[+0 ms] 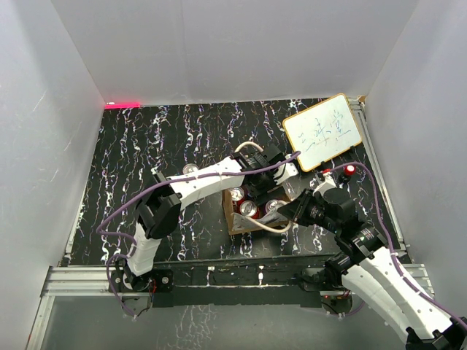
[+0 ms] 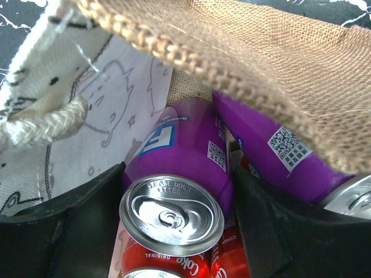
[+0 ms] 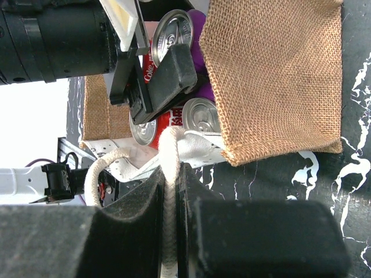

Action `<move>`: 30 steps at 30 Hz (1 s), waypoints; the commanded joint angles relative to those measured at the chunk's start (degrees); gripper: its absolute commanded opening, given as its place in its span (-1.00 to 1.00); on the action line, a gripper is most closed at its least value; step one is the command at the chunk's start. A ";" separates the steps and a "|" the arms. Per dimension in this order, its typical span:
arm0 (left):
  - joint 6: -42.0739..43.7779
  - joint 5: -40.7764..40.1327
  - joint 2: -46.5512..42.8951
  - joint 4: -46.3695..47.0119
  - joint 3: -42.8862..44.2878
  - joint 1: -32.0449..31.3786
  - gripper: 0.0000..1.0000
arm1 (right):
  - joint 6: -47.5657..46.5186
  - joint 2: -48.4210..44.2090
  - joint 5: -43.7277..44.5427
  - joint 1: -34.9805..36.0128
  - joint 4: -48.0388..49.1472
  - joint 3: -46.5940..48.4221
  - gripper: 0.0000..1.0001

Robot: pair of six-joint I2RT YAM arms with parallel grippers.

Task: Take the beverage out of the canvas bag

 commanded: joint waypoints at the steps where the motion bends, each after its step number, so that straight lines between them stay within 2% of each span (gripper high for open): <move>1: 0.46 -2.50 1.36 -1.79 -1.33 1.16 0.30 | -0.97 0.58 1.18 -0.08 1.56 0.74 -0.84; 6: 0.29 -4.88 0.26 -2.81 0.63 1.12 0.00 | -0.91 0.93 1.05 -0.08 2.07 0.69 -0.84; 17: -0.98 -5.89 -6.05 -3.13 4.58 1.09 -1.00 | -0.87 1.46 0.74 -0.08 3.12 -0.08 -0.84; 30: -1.05 -3.50 -9.34 -5.84 8.29 0.58 -1.00 | -0.63 2.16 0.57 -0.08 4.06 -0.50 -0.84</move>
